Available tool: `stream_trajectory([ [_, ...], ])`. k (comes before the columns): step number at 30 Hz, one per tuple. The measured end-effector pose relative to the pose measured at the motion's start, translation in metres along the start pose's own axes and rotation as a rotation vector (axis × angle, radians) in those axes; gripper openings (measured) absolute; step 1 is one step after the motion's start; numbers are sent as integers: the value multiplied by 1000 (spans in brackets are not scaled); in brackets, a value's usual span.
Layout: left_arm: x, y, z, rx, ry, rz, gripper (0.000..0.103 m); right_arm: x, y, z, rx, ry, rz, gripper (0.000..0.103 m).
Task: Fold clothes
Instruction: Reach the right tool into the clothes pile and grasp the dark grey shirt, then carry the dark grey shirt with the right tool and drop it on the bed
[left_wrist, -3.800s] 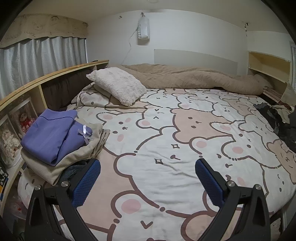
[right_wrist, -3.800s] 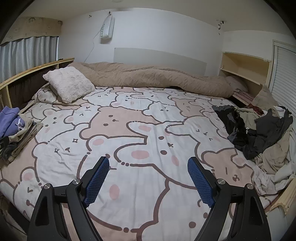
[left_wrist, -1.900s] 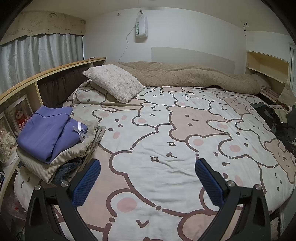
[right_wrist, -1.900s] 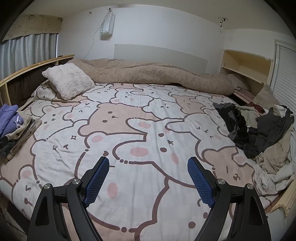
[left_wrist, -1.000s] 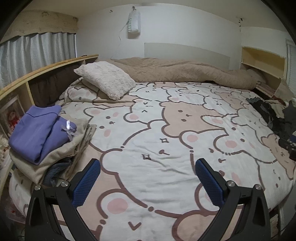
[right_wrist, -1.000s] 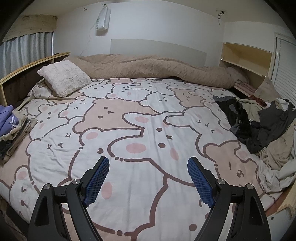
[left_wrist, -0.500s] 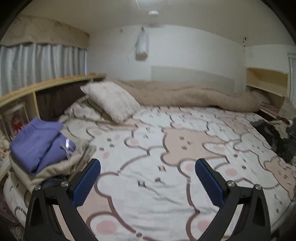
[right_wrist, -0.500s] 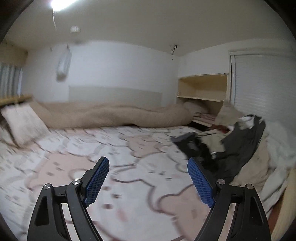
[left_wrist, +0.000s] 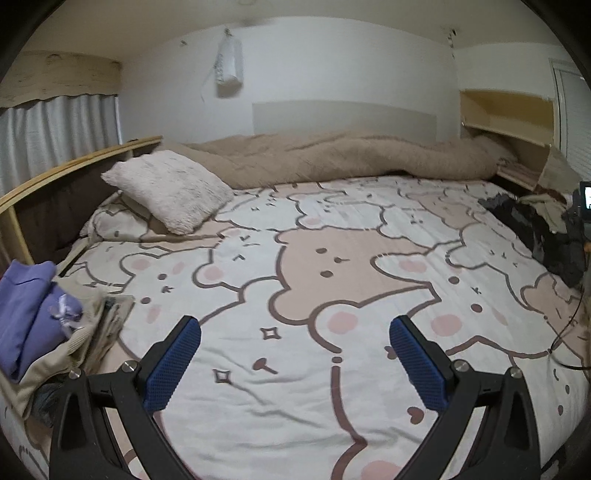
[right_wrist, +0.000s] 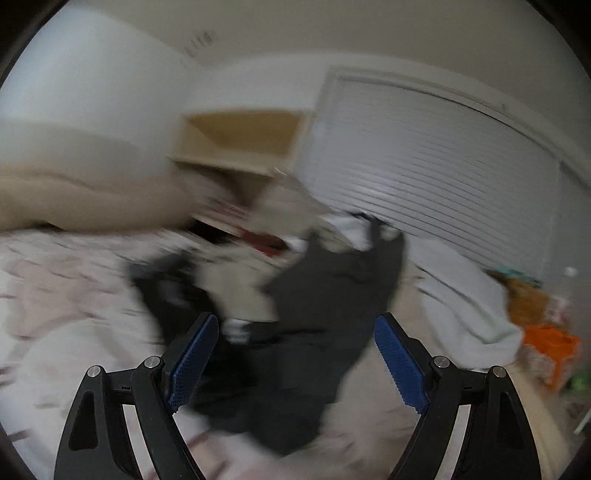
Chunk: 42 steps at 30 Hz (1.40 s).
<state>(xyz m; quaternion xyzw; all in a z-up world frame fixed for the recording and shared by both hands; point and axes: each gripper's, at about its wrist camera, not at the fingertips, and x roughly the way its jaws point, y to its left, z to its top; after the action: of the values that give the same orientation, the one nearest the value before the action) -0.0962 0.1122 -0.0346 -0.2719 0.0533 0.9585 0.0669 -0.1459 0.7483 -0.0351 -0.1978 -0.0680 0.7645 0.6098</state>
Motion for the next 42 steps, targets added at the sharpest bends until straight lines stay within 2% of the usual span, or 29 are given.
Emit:
stream_trajectory([
  [4,16,-14,4,32,28,-17,103,85,-2,-10,-3,179,-136,86],
  [8,31,-26,3,65,73,-12,103,142,-9,-22,-60,267,-214,85],
  [10,39,-32,2,75,99,-12,103,165,-15,-27,-73,295,-234,80],
  [14,47,-42,2,89,124,-19,103,205,-27,-38,-121,351,-266,59],
  [15,49,-45,3,93,127,-19,103,210,-30,-41,-123,364,-252,44],
  [16,50,-47,3,95,129,-19,103,214,-34,-45,-119,379,-229,33],
  [17,51,-47,2,92,132,-24,103,219,-37,-48,-114,393,-205,16],
  [18,51,-47,3,83,139,-33,103,215,-38,-47,-79,393,-168,11],
  [24,38,-39,6,38,131,-73,103,165,-37,-25,214,349,98,9],
  [26,28,-33,6,32,117,-74,103,137,-25,-17,291,345,226,9],
  [29,11,-20,7,4,86,-78,103,75,3,-8,380,352,464,9],
  [33,-20,10,5,-38,33,-73,103,-33,47,-2,326,311,773,9],
  [38,-56,56,-1,-115,-20,-44,103,-198,72,25,270,290,1271,9],
  [42,-84,94,-8,-168,-54,0,103,-297,59,63,244,252,1607,9],
])
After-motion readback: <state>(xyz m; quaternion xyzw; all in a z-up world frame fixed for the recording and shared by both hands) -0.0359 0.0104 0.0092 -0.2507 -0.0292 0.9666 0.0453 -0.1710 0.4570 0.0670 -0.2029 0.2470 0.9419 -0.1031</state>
